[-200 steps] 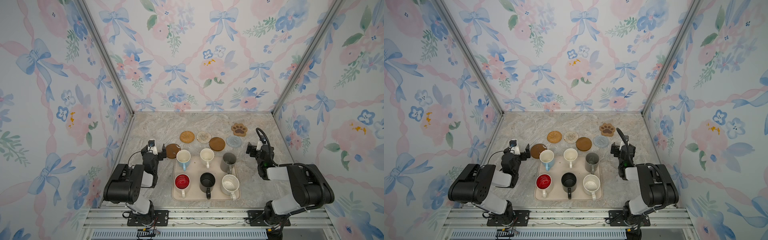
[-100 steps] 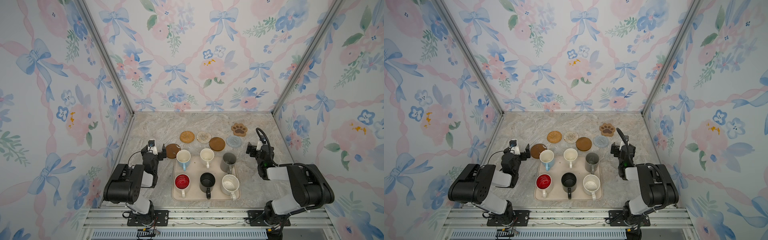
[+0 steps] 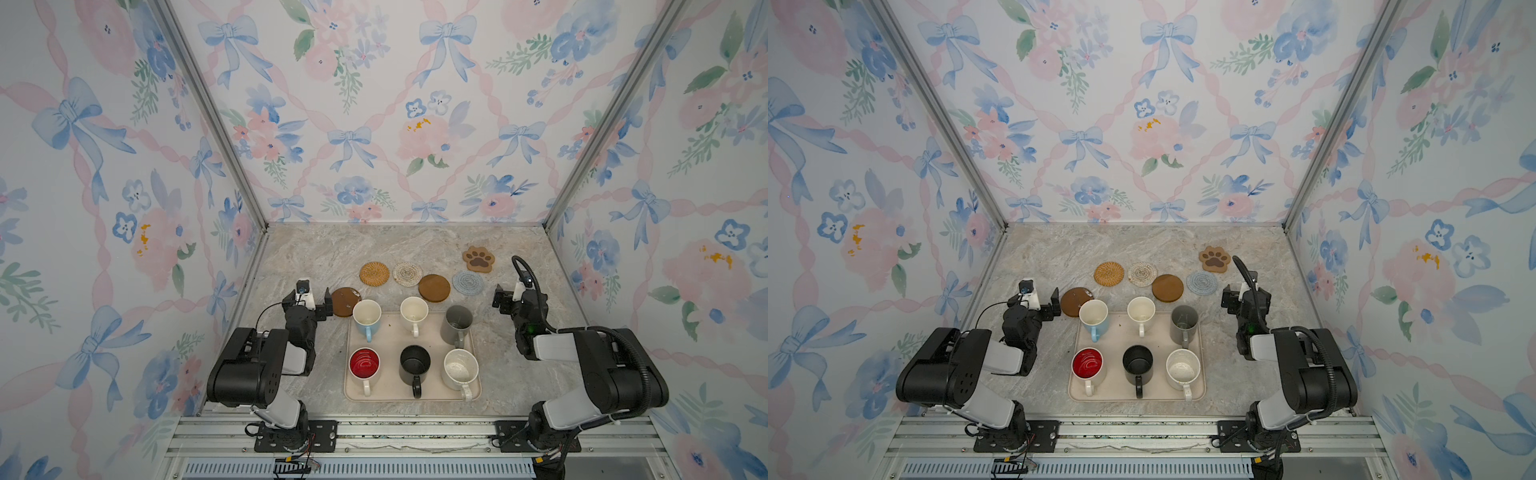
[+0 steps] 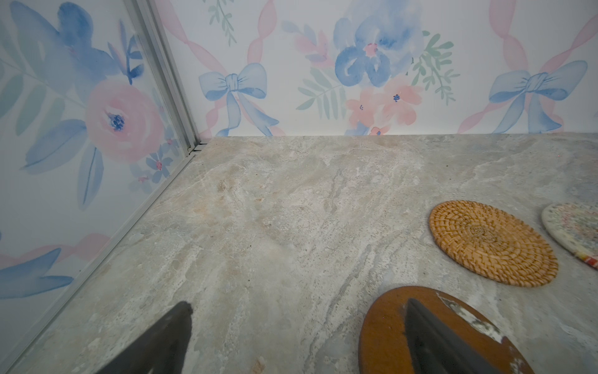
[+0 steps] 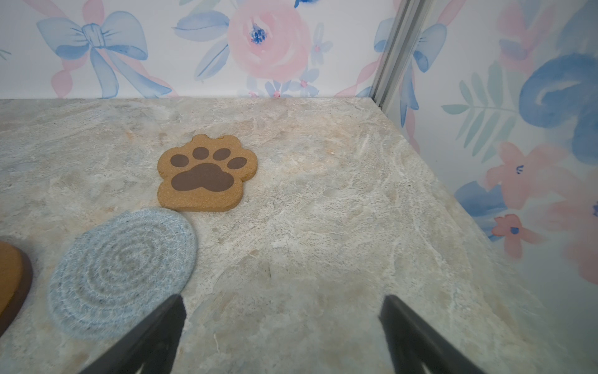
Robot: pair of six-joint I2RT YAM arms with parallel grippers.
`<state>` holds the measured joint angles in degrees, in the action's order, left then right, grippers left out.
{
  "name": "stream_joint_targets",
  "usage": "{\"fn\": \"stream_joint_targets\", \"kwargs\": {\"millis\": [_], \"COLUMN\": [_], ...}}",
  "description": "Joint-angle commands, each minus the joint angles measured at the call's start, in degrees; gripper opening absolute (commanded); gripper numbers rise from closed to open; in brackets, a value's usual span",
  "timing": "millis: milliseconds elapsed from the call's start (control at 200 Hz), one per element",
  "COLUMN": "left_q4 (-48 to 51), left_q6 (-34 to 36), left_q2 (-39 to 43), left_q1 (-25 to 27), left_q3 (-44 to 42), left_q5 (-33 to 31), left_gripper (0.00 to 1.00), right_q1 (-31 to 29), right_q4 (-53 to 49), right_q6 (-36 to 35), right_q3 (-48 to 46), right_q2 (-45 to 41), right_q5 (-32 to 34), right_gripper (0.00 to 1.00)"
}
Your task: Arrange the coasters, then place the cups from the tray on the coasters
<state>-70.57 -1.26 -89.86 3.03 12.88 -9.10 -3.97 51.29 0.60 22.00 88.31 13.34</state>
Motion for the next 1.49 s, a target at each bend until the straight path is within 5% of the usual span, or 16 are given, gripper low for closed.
{"fn": "stream_joint_targets", "kwargs": {"millis": [0, 205, 640, 730, 870, 955, 1190, 1390, 1490], "left_q4": [-0.13, -0.03, 11.28, 15.53, 24.84, 26.34, 26.36, 24.52, 22.02], "left_q6": [0.47, 0.38, 0.73, 0.56, -0.64, -2.28, -6.32, -11.3, -14.27], "left_q2": [-0.38, 0.66, 19.47, 22.9, 25.26, 24.77, 21.27, 15.44, 11.8], "left_q1": [-0.04, 0.09, 0.4, 0.27, -0.67, -1.63, -5.32, -8.72, -10.03], "left_q3": [0.57, 0.43, -0.27, 0.99, 7.17, 9.93, 12.47, 15.38, 16.61], "left_q5": [0.64, -0.35, 2.24, 7.45, 19.93, 28.23, 45.4, 56.85, 62.03], "left_gripper": [0.98, 0.98, 0.98, 0.98, 0.98, 0.98, 0.98, 0.98, 0.96], "right_q1": [-0.5, -0.94, -3.85, -3.85, -3.84, -3.71, -1.58, 3.36, 3.6], "right_q4": [1.53, -0.38, -34.08, -42.43, -54.45, -61.3, -74.97, -78.84, -78.44], "right_q6": [0.05, 0.15, 1.72, 2.65, 4.81, 6.22, 10.07, 17.31, 18.68], "right_q3": [0.06, 0.77, 14.05, 19.53, 30.84, 37.9, 54.49, 65.15, 68.13], "right_q2": [0.37, -0.8, -13.57, -14.86, -12.36, -8.4, 6.04, 20.76, 25.49], "right_q5": [0.54, 2.79, 4.28, 2.04, -1.74, -3.5, -10.9, -30.29, -31.11], "right_gripper": [0.97, 0.97, 1.0, 0.83, 0.27, 0.1, 0.02, 0.0, 0.0]}}
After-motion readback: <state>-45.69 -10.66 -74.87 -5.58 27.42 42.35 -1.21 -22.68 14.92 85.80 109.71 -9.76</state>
